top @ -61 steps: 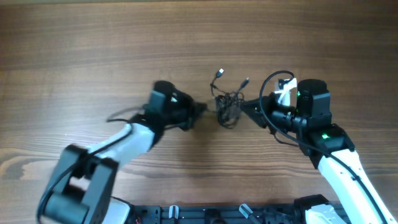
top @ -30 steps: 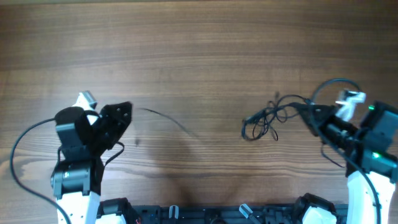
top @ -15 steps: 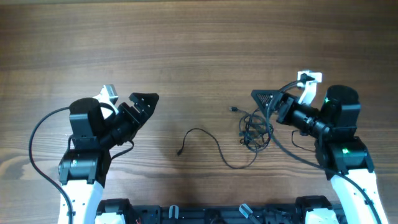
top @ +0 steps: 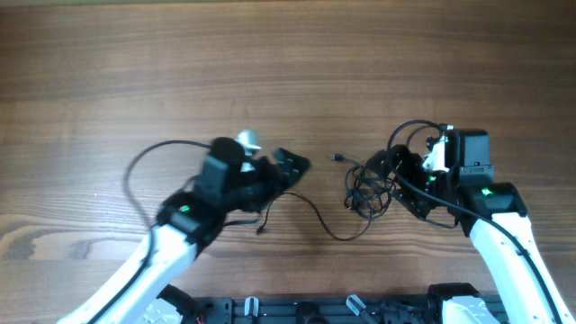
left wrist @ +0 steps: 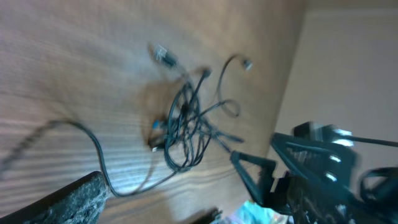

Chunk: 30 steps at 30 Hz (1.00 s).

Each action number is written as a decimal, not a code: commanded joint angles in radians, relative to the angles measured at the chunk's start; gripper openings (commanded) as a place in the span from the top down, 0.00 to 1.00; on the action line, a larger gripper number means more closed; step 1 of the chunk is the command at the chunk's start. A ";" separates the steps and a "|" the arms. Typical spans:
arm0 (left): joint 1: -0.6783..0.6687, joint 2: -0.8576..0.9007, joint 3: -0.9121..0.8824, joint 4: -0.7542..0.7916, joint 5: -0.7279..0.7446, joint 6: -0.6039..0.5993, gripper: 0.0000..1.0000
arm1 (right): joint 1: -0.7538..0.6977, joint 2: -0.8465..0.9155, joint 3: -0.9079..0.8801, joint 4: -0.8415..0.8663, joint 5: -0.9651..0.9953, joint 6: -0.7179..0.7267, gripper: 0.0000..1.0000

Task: Untangle cables

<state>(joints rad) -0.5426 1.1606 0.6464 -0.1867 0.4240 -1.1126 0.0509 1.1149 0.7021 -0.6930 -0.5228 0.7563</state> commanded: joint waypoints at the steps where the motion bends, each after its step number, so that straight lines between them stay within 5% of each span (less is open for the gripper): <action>1: -0.064 0.128 -0.005 0.089 -0.043 -0.135 0.05 | 0.016 0.013 0.009 -0.112 0.197 -0.003 0.00; 3: -0.069 0.164 -0.005 0.104 -0.032 -0.153 0.05 | 0.016 0.021 0.008 -0.190 0.286 0.103 0.00; 7: -0.061 0.166 -0.005 0.111 -0.029 -0.153 0.05 | 0.027 0.040 -0.048 -0.075 0.257 0.110 0.03; 11: -0.030 0.156 -0.005 0.109 -0.028 -0.149 0.02 | 0.064 0.105 -0.154 0.208 0.084 0.111 0.40; 14: 0.003 0.156 -0.005 0.107 -0.015 -0.148 0.01 | 0.125 0.199 -0.217 0.521 -0.050 0.133 0.56; 16: 0.029 0.156 -0.005 0.105 0.014 -0.127 0.01 | 0.170 0.264 -0.219 0.658 -0.105 0.208 0.89; 17: 0.043 0.155 -0.005 0.105 0.035 -0.106 0.02 | 0.187 0.288 -0.219 0.725 -0.134 0.235 0.95; 22: 0.136 0.142 -0.005 0.095 0.219 0.016 0.07 | 0.247 0.401 -0.186 1.514 -0.300 0.376 0.95; 26: 0.211 0.099 -0.005 0.039 0.260 0.051 0.08 | 0.246 0.400 -0.107 1.606 -0.303 0.367 0.93; 27: 0.224 0.090 -0.005 0.027 0.260 0.055 0.08 | 0.246 0.400 -0.105 1.593 -0.301 0.360 0.86; 29: 0.239 0.075 -0.005 -0.010 0.259 0.055 0.09 | 0.244 0.400 -0.106 1.495 -0.290 0.278 0.32; 30: 0.241 0.072 -0.005 -0.033 0.256 0.055 0.12 | 0.239 0.400 -0.106 1.397 -0.266 0.215 0.13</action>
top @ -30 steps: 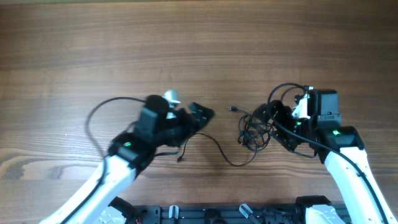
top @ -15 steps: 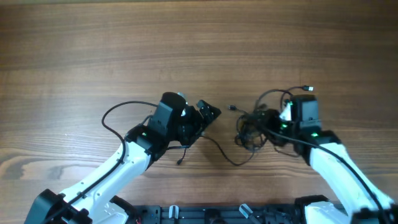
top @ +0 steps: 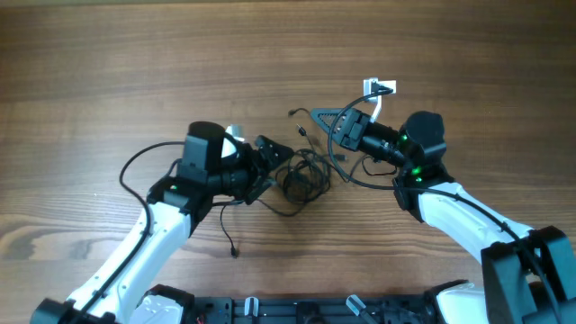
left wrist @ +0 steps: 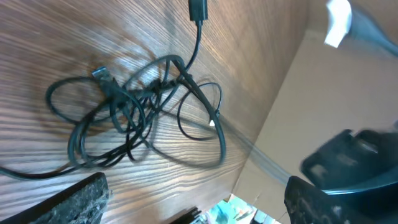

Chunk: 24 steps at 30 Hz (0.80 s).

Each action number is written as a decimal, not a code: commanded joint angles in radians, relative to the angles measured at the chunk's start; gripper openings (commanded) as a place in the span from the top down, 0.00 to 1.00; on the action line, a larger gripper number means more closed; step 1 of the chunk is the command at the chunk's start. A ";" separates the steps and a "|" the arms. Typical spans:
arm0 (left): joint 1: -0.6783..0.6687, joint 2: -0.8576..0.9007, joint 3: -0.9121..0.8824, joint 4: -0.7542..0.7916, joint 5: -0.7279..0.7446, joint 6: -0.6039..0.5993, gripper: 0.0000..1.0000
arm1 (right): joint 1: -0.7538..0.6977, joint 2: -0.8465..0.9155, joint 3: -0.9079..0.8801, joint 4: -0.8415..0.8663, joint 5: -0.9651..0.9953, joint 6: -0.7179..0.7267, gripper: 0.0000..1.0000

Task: Untangle cables

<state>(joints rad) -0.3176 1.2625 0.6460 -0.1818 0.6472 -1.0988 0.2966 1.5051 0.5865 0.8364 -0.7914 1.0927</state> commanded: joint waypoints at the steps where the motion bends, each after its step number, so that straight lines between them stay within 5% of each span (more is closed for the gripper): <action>1: 0.016 -0.030 -0.005 -0.071 0.023 0.041 0.16 | -0.014 0.010 0.010 -0.240 0.047 -0.160 0.01; 6: -0.023 -0.030 -0.005 -0.266 -0.089 0.040 0.23 | -0.118 0.008 0.010 -0.556 0.161 -0.194 0.00; 11: -0.119 -0.028 -0.005 -0.345 -0.234 -0.099 0.46 | -0.269 -0.039 0.010 -0.614 0.064 -0.210 0.00; 13: -0.182 -0.023 -0.005 -0.330 -0.311 -0.185 0.55 | -0.322 -0.089 0.010 -0.623 -0.011 -0.251 0.00; 17: -0.269 0.028 -0.005 -0.272 -0.469 -0.268 0.51 | -0.329 -0.195 0.010 -0.730 -0.058 -0.302 0.00; 22: -0.281 0.187 -0.005 -0.116 -0.481 -0.301 0.53 | -0.329 -0.344 0.010 -0.945 -0.056 -0.412 0.00; 24: -0.281 0.271 -0.005 -0.021 -0.455 -0.301 0.69 | -0.329 -0.401 0.010 -1.022 -0.055 -0.456 0.00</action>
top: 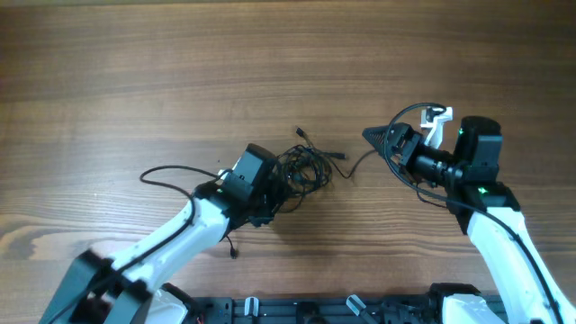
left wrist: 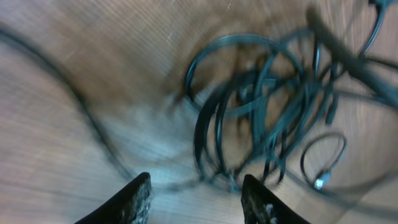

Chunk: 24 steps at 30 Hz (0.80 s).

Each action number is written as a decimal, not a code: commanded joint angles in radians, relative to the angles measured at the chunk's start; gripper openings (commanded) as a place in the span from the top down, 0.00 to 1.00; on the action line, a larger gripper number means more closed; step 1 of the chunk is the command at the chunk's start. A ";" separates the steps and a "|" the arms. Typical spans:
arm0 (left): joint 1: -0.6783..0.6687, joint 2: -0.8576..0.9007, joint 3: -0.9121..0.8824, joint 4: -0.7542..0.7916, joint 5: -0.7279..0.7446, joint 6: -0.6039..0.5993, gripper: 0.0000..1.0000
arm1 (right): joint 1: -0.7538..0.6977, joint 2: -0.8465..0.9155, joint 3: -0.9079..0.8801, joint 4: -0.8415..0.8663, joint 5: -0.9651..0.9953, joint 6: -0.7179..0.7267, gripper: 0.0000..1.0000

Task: Untangle cables

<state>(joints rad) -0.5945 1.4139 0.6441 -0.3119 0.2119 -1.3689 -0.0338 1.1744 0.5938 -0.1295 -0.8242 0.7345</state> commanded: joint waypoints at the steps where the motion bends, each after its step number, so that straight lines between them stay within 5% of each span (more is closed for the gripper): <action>1: -0.004 0.150 -0.003 0.142 -0.010 -0.031 0.72 | 0.002 -0.091 0.003 -0.087 -0.017 -0.108 0.00; 4: -0.004 0.199 -0.003 0.182 -0.004 -0.031 0.96 | 0.002 -0.124 0.003 -0.149 0.000 -0.117 0.00; 6: -0.004 0.197 -0.003 0.183 -0.004 0.001 0.96 | 0.002 -0.127 0.003 -0.187 -0.001 -0.140 0.00; 10: 0.037 0.103 -0.002 0.184 0.020 0.247 0.96 | 0.005 -0.126 0.003 -0.287 0.003 -0.282 0.00; 15: 0.145 -0.218 -0.002 0.163 0.148 0.527 0.96 | 0.005 -0.124 0.003 -0.379 -0.019 -0.349 0.00; 18: 0.153 -0.467 -0.002 0.157 0.151 0.671 0.96 | 0.041 -0.123 0.002 -0.359 -0.219 -0.422 0.01; 21: 0.153 -0.565 -0.002 0.127 0.150 0.776 0.96 | 0.119 -0.123 0.002 -0.309 -0.289 -0.443 0.19; 22: 0.153 -0.595 -0.002 0.104 0.151 0.842 0.96 | 0.175 -0.123 0.002 -0.266 -0.288 -0.440 0.37; 24: 0.153 -0.613 -0.002 0.071 0.151 0.869 0.96 | 0.247 -0.123 0.002 -0.187 -0.273 -0.361 0.51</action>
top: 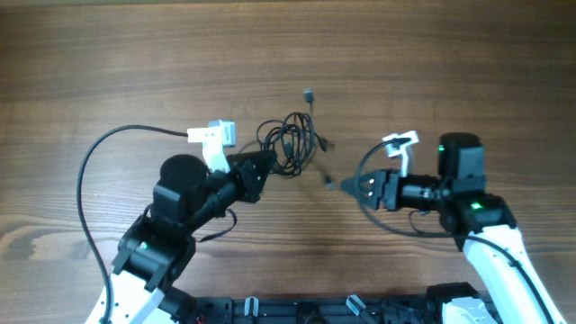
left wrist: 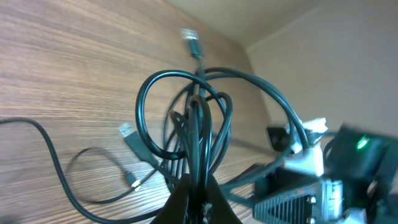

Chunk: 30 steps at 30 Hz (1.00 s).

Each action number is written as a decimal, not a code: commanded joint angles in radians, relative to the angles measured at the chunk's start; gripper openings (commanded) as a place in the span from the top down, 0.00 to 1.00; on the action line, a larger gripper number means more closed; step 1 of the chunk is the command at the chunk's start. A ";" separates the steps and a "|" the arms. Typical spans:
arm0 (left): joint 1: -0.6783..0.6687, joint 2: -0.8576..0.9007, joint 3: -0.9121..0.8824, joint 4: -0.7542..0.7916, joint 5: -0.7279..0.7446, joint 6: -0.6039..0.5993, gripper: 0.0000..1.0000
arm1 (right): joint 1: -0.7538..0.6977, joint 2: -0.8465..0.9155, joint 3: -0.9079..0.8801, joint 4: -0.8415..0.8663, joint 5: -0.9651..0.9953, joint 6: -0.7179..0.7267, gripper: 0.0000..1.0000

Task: Untangle cables

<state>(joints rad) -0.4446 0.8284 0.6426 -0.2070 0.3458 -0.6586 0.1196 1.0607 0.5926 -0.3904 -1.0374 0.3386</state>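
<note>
A tangle of black cables hangs bunched between the fingers of my left gripper, which is shut on it; in the left wrist view the loops rise from the closed gripper above the wood. One strand ends in a USB plug at the far side. My right gripper points left toward the tangle with its fingers together, a short cable end at its tip.
The wooden table lies all around. Loose cable ends with small plugs trail on the wood under the bundle. Each arm's own wiring loops out beside it, wide on the left and smaller on the right.
My left gripper was open low over the tangle; now it is shut on it, with the tangle farther back on the table. The right gripper has moved nearer the front, to the left.
The tangle first lay beside my right gripper, the left one open some way off. Then it sat between both grippers at the table's middle. After that the left gripper was over it and the right one stood off to the right. Now the left holds the bundle.
</note>
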 commanded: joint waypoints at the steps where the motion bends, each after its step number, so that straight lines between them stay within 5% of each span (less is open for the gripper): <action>1: 0.003 -0.028 0.000 -0.048 0.017 0.159 0.96 | 0.128 -0.010 0.003 0.121 -0.037 0.084 0.51; 10: 0.003 -0.021 0.000 -0.083 0.018 0.157 0.96 | 0.371 -0.004 0.003 0.476 0.232 0.343 0.63; 19: 0.002 -0.021 0.000 -0.079 0.102 0.157 0.96 | 0.462 0.153 0.003 0.666 0.381 0.352 0.67; 21: 0.002 -0.021 0.000 -0.071 0.137 0.158 0.96 | 0.462 0.205 0.003 0.699 0.401 0.342 0.72; 24: 0.002 -0.021 0.000 -0.072 0.141 0.158 0.96 | 0.453 0.246 0.003 0.700 0.487 0.347 0.95; 30: 0.079 -0.077 0.000 -0.089 0.094 0.157 0.96 | 0.202 0.148 0.003 0.488 0.467 0.371 0.96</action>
<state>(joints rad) -0.4252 0.8070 0.6422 -0.2924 0.4435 -0.5236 0.4721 1.2846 0.5915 0.1925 -0.5999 0.6960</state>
